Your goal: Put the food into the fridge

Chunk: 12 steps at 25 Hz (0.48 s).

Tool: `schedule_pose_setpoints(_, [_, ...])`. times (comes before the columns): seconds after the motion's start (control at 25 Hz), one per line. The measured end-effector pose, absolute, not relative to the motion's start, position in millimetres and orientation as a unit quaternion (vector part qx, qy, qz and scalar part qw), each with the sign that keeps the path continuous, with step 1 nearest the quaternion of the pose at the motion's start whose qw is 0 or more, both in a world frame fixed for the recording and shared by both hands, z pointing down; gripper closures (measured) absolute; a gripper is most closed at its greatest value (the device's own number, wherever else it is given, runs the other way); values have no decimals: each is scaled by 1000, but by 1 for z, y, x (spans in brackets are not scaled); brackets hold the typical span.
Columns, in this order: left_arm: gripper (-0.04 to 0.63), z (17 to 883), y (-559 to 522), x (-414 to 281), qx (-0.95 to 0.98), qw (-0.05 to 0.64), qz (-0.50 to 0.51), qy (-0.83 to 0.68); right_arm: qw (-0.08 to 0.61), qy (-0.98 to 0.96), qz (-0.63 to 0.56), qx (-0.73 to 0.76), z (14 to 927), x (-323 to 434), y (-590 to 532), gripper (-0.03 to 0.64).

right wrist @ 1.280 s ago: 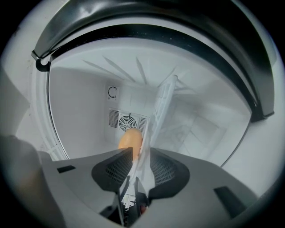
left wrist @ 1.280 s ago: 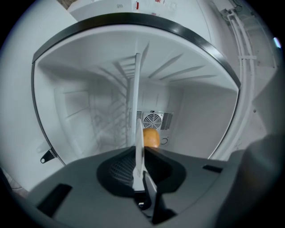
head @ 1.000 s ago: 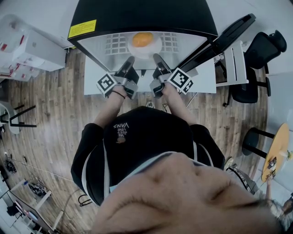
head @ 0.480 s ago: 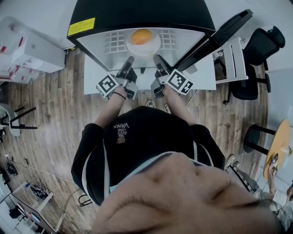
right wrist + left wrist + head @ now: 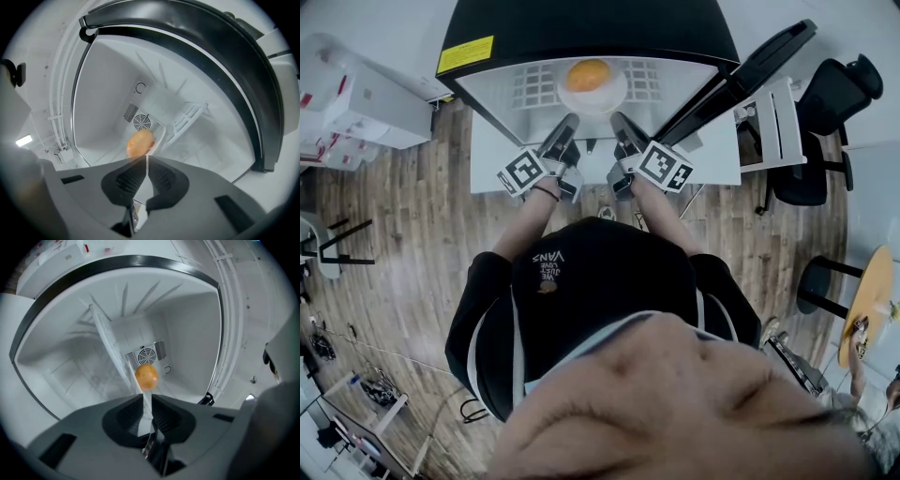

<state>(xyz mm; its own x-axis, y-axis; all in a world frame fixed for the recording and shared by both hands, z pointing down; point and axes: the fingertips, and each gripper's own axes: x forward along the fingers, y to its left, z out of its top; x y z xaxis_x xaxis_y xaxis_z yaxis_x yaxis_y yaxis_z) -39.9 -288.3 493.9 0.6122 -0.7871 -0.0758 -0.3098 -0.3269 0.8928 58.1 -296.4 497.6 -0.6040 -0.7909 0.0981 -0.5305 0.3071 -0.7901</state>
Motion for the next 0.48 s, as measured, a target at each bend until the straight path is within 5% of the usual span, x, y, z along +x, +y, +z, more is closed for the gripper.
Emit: schedule_pose_setpoints(0.48, [558,501,-292,-37,770,469,-249,-354,149,798,-419,-406,500,51,-302,595])
